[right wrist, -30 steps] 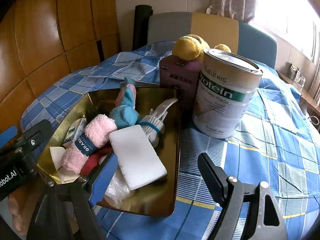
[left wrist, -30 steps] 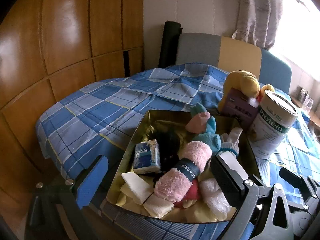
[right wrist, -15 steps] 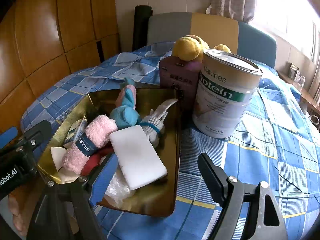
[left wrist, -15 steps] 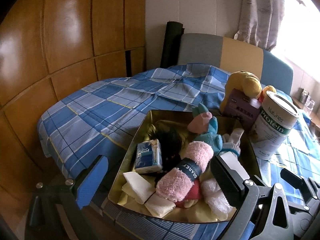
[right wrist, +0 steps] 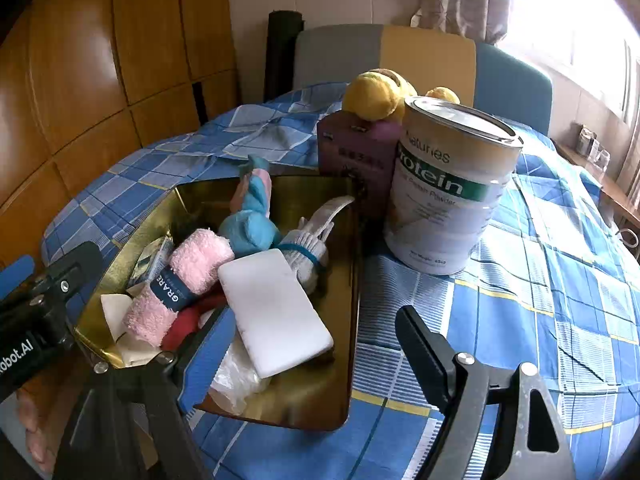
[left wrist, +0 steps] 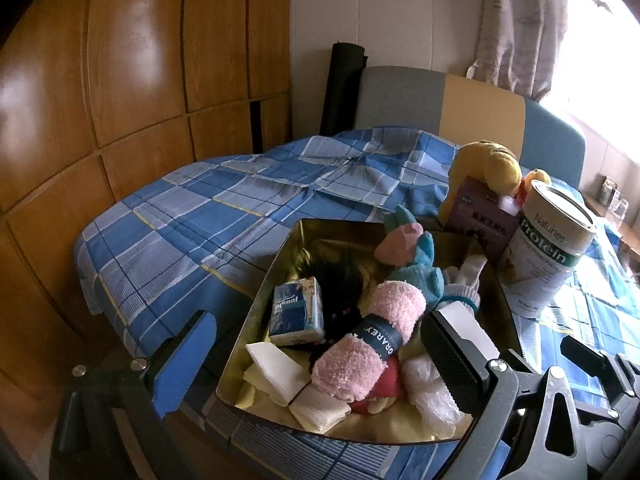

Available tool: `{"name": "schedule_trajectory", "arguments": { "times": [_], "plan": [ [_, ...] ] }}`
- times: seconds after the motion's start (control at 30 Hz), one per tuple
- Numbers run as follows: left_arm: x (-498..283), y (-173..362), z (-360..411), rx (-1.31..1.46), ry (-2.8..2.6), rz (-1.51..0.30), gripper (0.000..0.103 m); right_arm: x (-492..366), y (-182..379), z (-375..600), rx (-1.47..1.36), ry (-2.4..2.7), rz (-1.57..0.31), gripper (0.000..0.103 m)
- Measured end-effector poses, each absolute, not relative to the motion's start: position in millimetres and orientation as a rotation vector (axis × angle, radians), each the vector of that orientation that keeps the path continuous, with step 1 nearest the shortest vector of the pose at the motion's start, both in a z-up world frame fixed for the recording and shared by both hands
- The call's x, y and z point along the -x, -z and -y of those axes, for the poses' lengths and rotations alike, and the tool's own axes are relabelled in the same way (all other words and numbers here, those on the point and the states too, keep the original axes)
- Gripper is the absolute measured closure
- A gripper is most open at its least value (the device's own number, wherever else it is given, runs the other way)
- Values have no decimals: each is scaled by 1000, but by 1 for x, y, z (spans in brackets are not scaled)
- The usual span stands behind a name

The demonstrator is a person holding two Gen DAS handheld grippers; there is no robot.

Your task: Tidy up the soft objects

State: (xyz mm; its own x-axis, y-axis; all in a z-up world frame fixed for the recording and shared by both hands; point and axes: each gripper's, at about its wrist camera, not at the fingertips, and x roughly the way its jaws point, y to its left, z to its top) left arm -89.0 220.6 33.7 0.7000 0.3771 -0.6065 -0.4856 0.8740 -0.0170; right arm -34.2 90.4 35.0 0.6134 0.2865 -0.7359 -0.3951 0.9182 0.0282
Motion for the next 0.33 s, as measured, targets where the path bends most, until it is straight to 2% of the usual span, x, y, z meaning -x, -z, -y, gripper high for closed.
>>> {"name": "schedule_trajectory", "arguments": {
  "times": [0.33],
  "plan": [
    [89,-32,-224,195,-501,-630,2,33,-32,-87,134,-386,-828,19]
  ]
}}
